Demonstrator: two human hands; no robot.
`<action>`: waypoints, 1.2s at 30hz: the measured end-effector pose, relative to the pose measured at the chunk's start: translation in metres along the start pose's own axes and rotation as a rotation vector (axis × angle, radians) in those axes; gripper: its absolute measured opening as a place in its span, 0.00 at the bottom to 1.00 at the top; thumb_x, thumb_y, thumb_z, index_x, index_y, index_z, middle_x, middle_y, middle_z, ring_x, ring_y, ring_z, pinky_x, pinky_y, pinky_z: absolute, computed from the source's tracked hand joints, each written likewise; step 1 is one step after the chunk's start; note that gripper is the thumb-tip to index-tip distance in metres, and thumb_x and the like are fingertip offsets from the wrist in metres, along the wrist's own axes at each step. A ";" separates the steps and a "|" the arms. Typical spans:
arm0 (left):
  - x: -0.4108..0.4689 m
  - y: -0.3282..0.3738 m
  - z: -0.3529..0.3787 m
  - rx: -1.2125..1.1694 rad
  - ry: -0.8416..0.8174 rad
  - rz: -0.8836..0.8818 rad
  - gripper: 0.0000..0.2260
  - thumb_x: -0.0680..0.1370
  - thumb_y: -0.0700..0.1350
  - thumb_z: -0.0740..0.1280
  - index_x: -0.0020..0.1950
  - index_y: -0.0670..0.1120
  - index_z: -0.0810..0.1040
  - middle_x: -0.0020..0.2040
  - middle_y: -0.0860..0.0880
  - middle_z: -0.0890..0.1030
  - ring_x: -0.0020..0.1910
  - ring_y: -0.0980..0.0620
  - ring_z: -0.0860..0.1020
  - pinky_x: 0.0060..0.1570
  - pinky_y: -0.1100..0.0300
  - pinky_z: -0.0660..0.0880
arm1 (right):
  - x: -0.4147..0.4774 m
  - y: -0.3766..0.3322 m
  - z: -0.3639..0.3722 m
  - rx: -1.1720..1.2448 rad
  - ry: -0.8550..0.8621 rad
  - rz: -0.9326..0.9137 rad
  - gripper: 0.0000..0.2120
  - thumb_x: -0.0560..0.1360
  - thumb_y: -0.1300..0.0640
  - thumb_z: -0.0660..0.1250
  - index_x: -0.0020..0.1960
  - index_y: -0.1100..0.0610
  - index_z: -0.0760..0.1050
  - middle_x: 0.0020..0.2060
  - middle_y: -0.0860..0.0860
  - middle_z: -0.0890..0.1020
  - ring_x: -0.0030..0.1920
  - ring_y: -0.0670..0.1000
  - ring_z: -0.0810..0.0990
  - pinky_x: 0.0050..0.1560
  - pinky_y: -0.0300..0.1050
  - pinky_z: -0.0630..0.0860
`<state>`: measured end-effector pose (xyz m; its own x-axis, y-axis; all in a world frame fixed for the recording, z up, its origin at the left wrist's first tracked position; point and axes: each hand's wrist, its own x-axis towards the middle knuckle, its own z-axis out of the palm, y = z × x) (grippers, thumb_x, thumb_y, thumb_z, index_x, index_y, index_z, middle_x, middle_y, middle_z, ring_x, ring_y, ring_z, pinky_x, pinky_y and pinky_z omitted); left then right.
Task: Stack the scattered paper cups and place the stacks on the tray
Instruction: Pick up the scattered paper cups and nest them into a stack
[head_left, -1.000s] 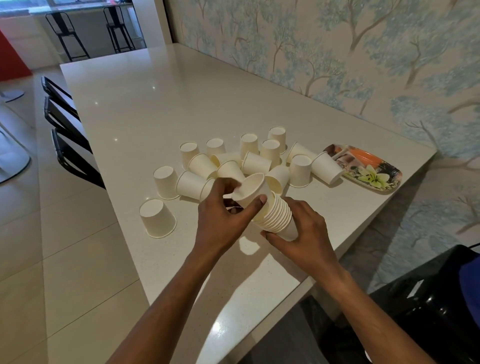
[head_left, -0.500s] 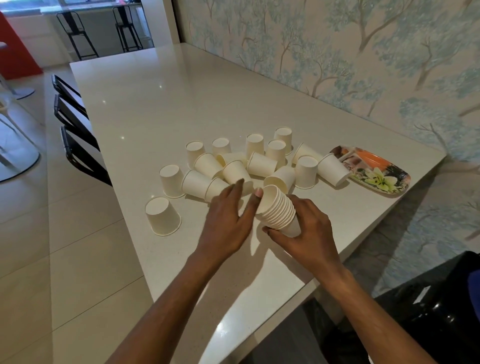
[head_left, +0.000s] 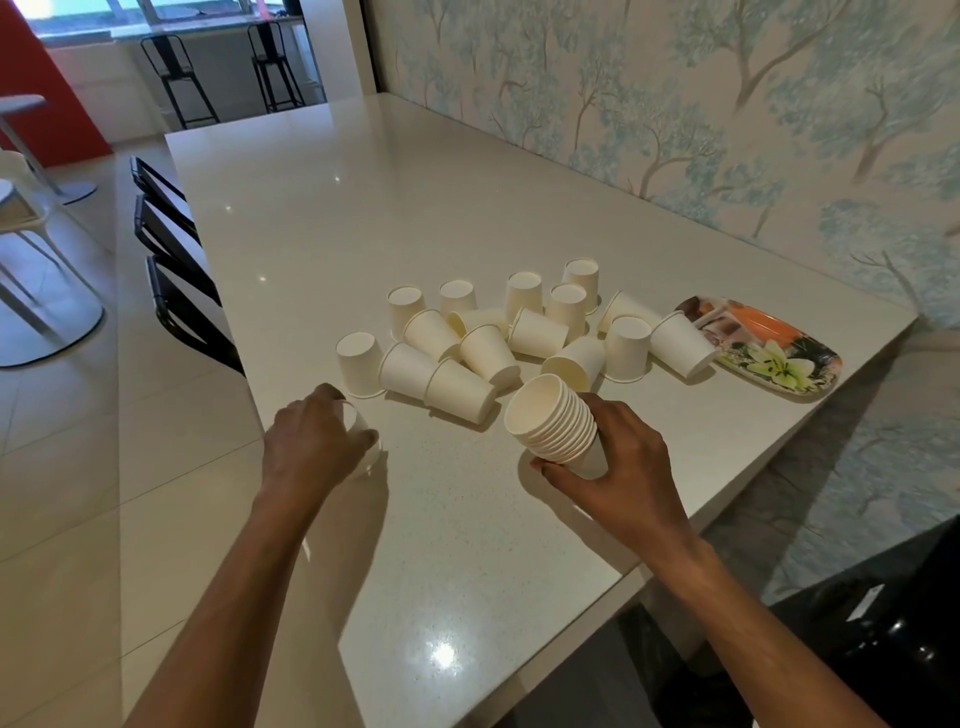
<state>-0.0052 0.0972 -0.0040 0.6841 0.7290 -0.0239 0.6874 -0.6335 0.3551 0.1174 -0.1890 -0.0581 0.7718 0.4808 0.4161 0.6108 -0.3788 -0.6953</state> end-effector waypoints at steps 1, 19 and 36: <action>-0.003 0.002 -0.003 -0.034 0.016 0.007 0.27 0.73 0.54 0.76 0.68 0.44 0.74 0.60 0.42 0.81 0.58 0.40 0.77 0.50 0.50 0.72 | 0.000 0.000 0.000 0.001 -0.005 -0.001 0.35 0.68 0.38 0.77 0.69 0.50 0.74 0.58 0.45 0.82 0.56 0.45 0.81 0.56 0.55 0.82; -0.024 0.066 0.011 -0.776 -0.434 0.257 0.37 0.66 0.60 0.81 0.70 0.61 0.67 0.56 0.47 0.81 0.53 0.49 0.83 0.49 0.51 0.84 | 0.000 0.005 -0.007 -0.059 -0.031 -0.025 0.36 0.68 0.36 0.75 0.71 0.50 0.72 0.62 0.46 0.81 0.61 0.47 0.81 0.58 0.57 0.81; -0.041 0.110 0.044 -1.181 -0.081 0.127 0.23 0.66 0.62 0.79 0.58 0.56 0.83 0.54 0.59 0.83 0.54 0.59 0.83 0.53 0.52 0.83 | -0.004 0.009 -0.009 -0.094 -0.001 -0.002 0.34 0.68 0.38 0.76 0.70 0.50 0.73 0.60 0.46 0.82 0.57 0.47 0.81 0.58 0.58 0.80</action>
<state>0.0531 -0.0132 -0.0050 0.7736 0.6329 0.0302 -0.0075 -0.0385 0.9992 0.1213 -0.2018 -0.0612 0.7704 0.4827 0.4166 0.6263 -0.4505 -0.6362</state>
